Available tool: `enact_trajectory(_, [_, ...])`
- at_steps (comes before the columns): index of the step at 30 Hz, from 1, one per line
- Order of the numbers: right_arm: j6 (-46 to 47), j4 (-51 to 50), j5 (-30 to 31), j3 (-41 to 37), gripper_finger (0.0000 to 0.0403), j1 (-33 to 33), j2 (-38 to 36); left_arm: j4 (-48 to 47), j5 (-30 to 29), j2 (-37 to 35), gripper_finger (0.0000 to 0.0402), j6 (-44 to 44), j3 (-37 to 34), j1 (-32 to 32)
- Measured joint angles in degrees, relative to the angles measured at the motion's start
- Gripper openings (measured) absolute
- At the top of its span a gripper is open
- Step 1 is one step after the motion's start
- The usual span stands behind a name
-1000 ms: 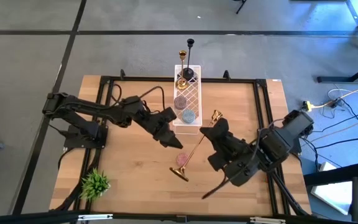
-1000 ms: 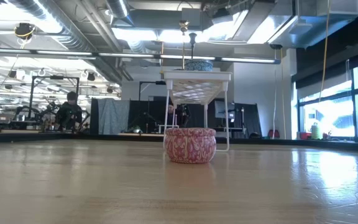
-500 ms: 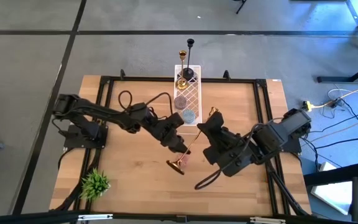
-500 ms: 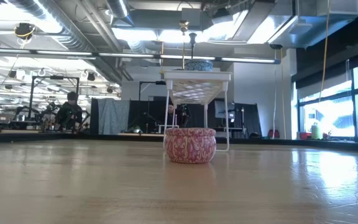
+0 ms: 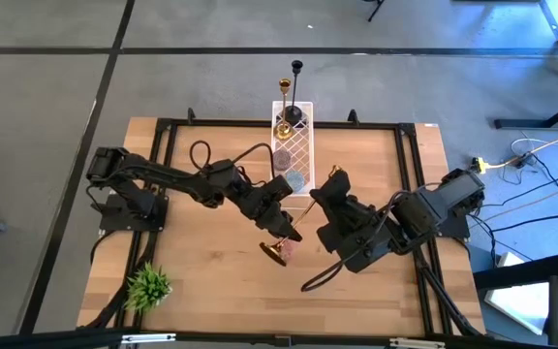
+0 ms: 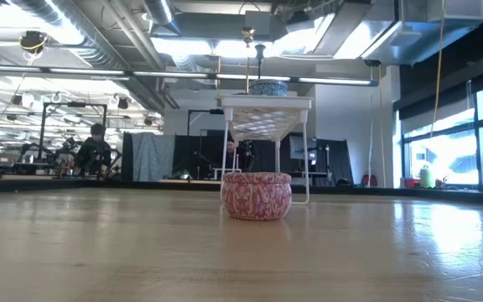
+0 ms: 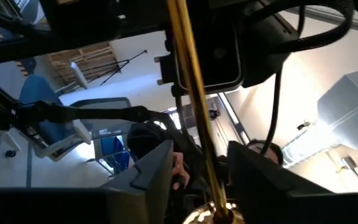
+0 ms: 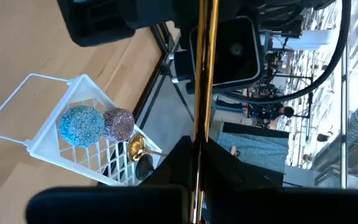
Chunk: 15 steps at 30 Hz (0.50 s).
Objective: Pick & Place candle stick holders
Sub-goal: Put the gold candle holder on the shelf
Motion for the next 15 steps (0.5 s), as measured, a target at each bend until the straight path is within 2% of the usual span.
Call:
enact_trajectory(7, [0.8, -0.78, 0.16, -0.02, 0.0015, 0.0, 0.07, -2.06, 0.35, -0.07, 0.0021, 1.01, 0.04, -0.06])
enact_trajectory(11, [2.39, -0.89, 2.5, -0.11, 0.0021, 0.01, 0.13, -4.21, -0.12, -0.17, 0.0018, 3.14, 0.07, -0.26])
enact_trajectory(15, [5.14, 5.14, 7.7, -0.11, 0.0079, 0.32, 0.13, -5.22, -1.71, -0.18, 0.0011, 7.85, 0.09, -0.33])
